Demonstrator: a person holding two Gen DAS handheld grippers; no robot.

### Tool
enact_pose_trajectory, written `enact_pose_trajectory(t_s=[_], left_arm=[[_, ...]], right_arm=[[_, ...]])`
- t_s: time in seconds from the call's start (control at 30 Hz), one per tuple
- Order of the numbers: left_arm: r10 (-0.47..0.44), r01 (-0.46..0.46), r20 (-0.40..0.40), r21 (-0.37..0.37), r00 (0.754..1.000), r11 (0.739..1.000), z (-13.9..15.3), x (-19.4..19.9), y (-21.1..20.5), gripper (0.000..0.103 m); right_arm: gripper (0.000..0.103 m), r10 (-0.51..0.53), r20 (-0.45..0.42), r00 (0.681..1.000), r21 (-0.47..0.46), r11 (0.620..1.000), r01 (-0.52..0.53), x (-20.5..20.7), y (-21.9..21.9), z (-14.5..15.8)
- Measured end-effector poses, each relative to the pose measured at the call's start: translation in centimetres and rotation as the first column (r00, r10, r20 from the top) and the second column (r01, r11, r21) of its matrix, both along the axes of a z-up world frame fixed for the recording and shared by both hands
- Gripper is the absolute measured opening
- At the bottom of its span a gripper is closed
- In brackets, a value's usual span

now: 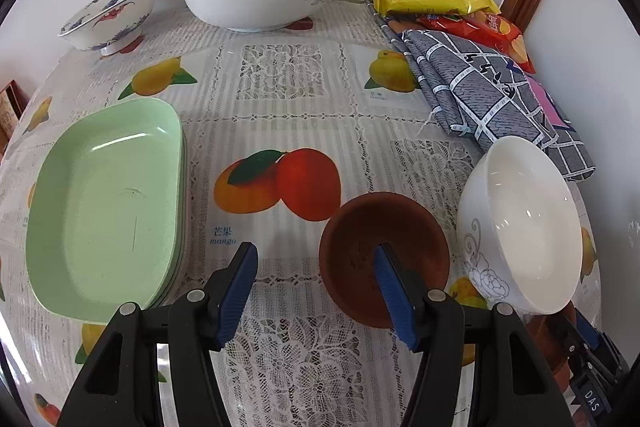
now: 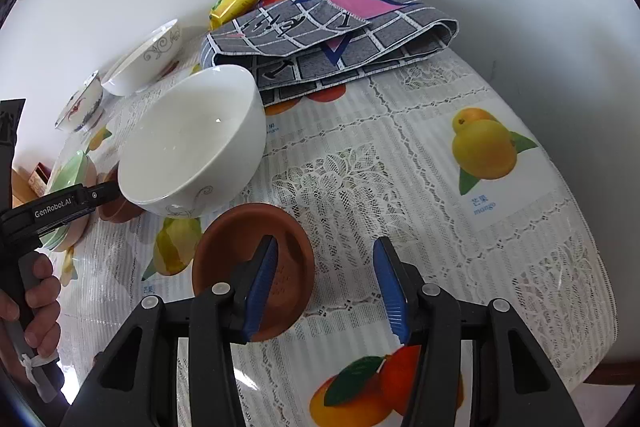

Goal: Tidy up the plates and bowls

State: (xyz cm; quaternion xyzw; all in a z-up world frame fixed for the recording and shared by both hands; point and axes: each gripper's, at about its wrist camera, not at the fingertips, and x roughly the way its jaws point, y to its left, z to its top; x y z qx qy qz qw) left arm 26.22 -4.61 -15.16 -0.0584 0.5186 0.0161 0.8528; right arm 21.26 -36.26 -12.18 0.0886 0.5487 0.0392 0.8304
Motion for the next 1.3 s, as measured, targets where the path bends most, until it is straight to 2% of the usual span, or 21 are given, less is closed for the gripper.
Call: enact_pose_trajectory(t_s=[0.07,0.17,0.27,0.3,0.43,0.57,0.67,1.3], left_arm=[[-0.003,0.003,-0.005,0.006,1.0,1.0,-0.3,0.3,0.0,0.058],[-0.009,0.009,-0.008,-0.006,1.0,1.0,-0.6,0.6,-0.1,0.055],[-0.017,0.017,-0.017,-0.01,1.0,1.0,-0.9,0.8,-0.3,0.048],[-0.018,0.018,-0.022,-0.007,1.0,1.0,-1.1,0.9,-0.4,0.042],[-0.029,0.029,-0.013,-0.017,0.999,0.999,-1.1,0.8,-0.4,0.031],[-0.045,0.045,-0.008,-0.045,0.999,0.998,-1.0,0.7,-0.5,0.018],[-0.046,0.047,0.006,-0.018,0.999,0.999,-0.8,0.5,-0.8,0.012],[-0.062,0.063,0.04,-0.029,0.997,0.998,1.0,-1.9,0.2,0.008]], right_arm=[[0.044,0.007,-0.005,1.0,0.001,1.0,-0.007,0.2,0.2,-0.4],[0.043,0.015,0.004,1.0,-0.013,1.0,-0.015,0.5,0.5,-0.6],[0.039,0.025,0.009,1.0,-0.02,0.999,-0.025,0.6,0.7,-0.7],[0.038,0.026,0.012,1.0,-0.019,0.999,-0.026,0.6,0.7,-0.7],[0.018,0.036,0.019,0.999,0.006,0.999,-0.036,0.7,0.9,-0.7],[0.015,0.035,0.026,0.999,-0.001,0.999,-0.035,0.7,1.3,-0.5],[0.012,0.034,0.038,0.999,-0.011,0.999,-0.034,0.7,1.4,-0.2],[0.01,0.02,0.061,0.998,-0.057,0.998,-0.016,-0.6,2.7,1.9]])
